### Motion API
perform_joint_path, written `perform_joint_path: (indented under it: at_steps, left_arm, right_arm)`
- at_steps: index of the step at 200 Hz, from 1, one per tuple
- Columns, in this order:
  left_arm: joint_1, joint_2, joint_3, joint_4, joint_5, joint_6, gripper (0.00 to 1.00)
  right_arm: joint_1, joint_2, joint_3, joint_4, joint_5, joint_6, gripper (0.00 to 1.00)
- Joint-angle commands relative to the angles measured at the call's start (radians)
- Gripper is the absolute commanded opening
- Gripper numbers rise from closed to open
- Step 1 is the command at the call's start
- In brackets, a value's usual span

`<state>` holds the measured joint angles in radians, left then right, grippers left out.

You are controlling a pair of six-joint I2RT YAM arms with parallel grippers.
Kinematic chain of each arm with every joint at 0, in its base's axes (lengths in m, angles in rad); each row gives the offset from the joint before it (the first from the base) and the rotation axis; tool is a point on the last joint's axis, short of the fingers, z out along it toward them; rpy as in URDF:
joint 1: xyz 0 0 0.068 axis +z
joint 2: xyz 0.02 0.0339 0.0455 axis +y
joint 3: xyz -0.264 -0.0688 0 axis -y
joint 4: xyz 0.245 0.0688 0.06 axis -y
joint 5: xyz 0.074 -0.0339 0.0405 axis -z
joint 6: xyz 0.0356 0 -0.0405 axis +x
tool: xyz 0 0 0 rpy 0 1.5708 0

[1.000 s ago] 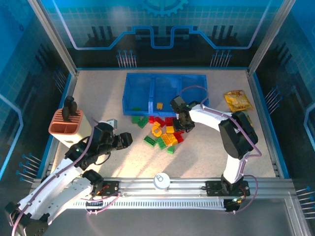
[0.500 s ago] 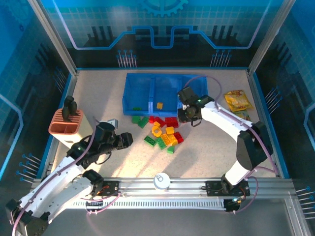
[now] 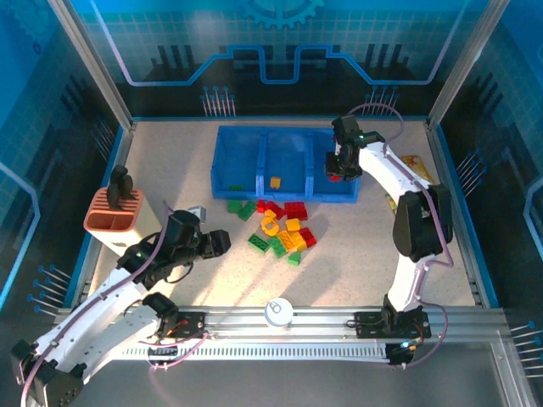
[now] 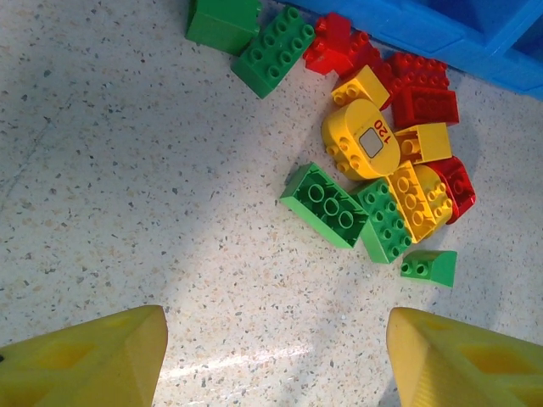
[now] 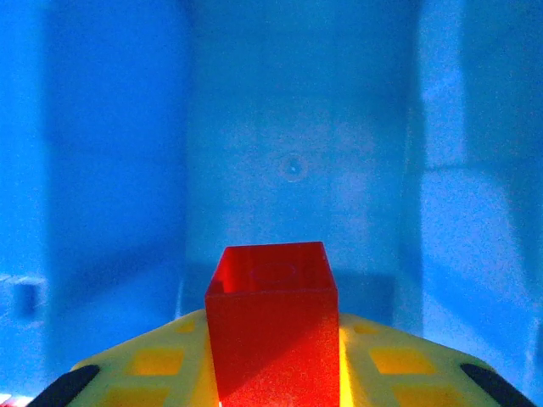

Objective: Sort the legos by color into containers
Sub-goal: Place the lego in the container.

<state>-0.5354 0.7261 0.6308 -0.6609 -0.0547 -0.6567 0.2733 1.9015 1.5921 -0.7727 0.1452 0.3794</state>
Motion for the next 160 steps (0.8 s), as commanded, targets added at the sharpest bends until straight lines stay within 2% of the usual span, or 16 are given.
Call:
perform_joint_path:
  at_steps: [1, 18, 36, 54, 101, 160]
  left_arm:
    - [-0.012, 0.022, 0.023, -0.020, 0.028, -0.025, 0.70]
    - [-0.014, 0.038, 0.024, -0.010, 0.035, -0.036, 0.70]
    - [-0.015, 0.056, 0.023, 0.015, 0.051, -0.044, 0.70]
    - [-0.015, 0.083, 0.031, 0.030, 0.057, -0.045, 0.70]
    - [-0.019, 0.168, 0.053, 0.060, 0.069, -0.032, 0.67]
    - [-0.035, 0.401, 0.114, 0.134, 0.104, 0.001, 0.68]
  right_arm:
    - [-0.015, 0.025, 0.047, -0.047, -0.013, -0.008, 0.36]
    - [-0.015, 0.024, 0.052, -0.044, -0.009, -0.001, 0.40]
    - [-0.015, 0.022, 0.055, -0.045, -0.015, -0.002, 0.54]
    - [-0.015, -0.001, 0.048, -0.048, -0.015, -0.001, 0.58]
    - [-0.002, -0.204, -0.027, -0.021, -0.040, 0.000, 0.59]
    - [0.069, -0.438, -0.236, 0.036, -0.124, -0.014, 0.64]
